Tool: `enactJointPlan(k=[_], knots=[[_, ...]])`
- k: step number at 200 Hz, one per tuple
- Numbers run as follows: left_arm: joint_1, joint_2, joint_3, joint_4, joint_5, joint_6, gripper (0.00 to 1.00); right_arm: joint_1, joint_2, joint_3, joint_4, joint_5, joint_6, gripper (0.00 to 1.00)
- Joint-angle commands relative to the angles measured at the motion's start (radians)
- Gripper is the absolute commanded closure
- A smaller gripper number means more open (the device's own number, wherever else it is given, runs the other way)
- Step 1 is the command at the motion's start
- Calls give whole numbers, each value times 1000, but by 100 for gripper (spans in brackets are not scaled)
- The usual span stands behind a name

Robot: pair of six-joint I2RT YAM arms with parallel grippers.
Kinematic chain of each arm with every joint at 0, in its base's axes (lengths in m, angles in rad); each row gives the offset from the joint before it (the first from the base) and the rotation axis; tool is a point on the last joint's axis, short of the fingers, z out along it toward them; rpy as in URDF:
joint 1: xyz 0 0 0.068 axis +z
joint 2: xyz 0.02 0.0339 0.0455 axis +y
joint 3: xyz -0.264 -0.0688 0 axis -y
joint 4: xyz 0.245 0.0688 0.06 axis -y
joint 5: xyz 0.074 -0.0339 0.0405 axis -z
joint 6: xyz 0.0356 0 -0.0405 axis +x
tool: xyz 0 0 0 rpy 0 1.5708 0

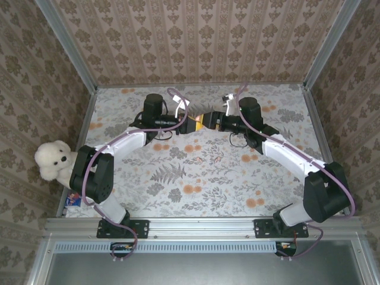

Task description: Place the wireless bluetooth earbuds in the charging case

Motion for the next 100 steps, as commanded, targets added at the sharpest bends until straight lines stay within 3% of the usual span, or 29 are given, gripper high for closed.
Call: enactJointPlan(k=[1,100], knots=[[-5,-16,41,-4,31,33,94,-18,30,-8,-17,14,-22,37],[-4,-38,35,-3,33,35,94,-68,87,-77,56,17,9,41]])
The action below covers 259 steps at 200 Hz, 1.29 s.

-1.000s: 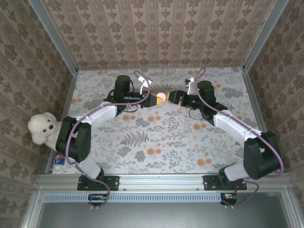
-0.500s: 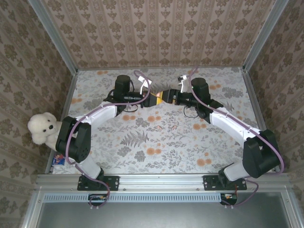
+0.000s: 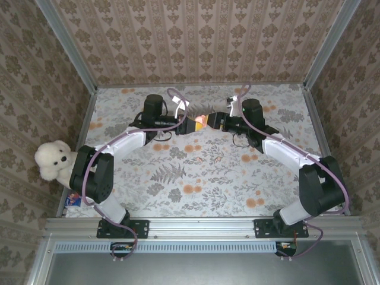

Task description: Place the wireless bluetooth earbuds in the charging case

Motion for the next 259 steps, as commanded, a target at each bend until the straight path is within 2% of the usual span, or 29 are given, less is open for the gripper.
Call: enactJointPlan(k=[1,99,184,259], knots=[[-6,-38,36,48,65,35,94,-3,33,-24,-14,39,7,41],[-8,-37,30,53,51,33,94,17,42,-29,61,-42,50,41],[-9,-33,38,56,45,27,94,30,0,-78,37,-37,21,56],[-12,-30,31,57,53,25,93,31,12,-1,13,-34,22,66]])
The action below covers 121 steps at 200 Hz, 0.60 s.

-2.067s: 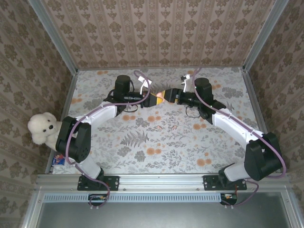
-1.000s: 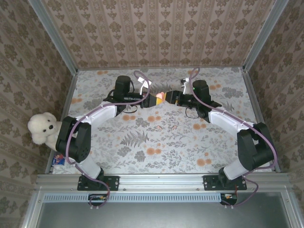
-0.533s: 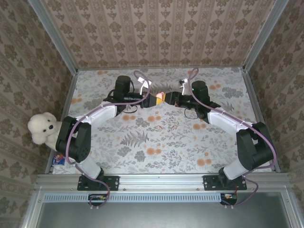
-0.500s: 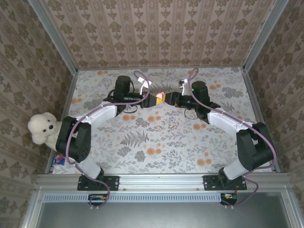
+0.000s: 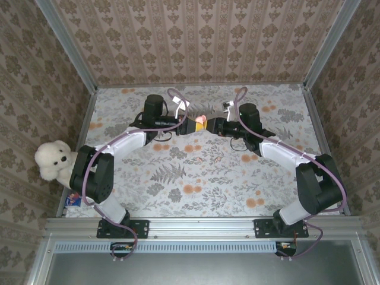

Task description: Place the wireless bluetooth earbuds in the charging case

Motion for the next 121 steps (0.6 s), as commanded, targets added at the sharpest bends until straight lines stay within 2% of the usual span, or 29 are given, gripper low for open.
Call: enactJointPlan(k=[1,84,121], knots=[[-10,-30,31,59,59,26,93,4,2,44,-51,7,-18,66],[-11,-20,36,54,68,28,89,4,6,99,-85,-16,-30,92],[-11,-20,35,51,56,30,72,4,-1,107,-100,-16,-38,99]])
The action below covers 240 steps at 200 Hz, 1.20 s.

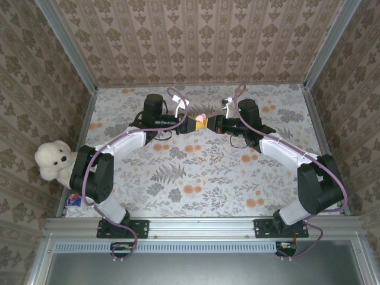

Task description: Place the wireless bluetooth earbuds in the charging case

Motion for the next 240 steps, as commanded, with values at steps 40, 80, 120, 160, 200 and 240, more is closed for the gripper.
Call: enactJointPlan(k=[40,80,120,160,200,240], knots=[[-9,-20,32,25,42,31,56,-1,-10,50,-40,1,-31,100],[-4,-22,31,27,32,31,50,-1,-15,57,-60,7,-41,100],[10,-38,16,37,24,27,45,-1,-22,70,-112,36,-68,100],[51,-78,12,-15,24,62,38,-1,-39,120,-277,118,-178,100],[72,-92,89,-248,22,211,29,0,-24,190,-464,225,-367,100],[78,-37,219,-523,2,380,19,1,14,258,-557,281,-559,100]])
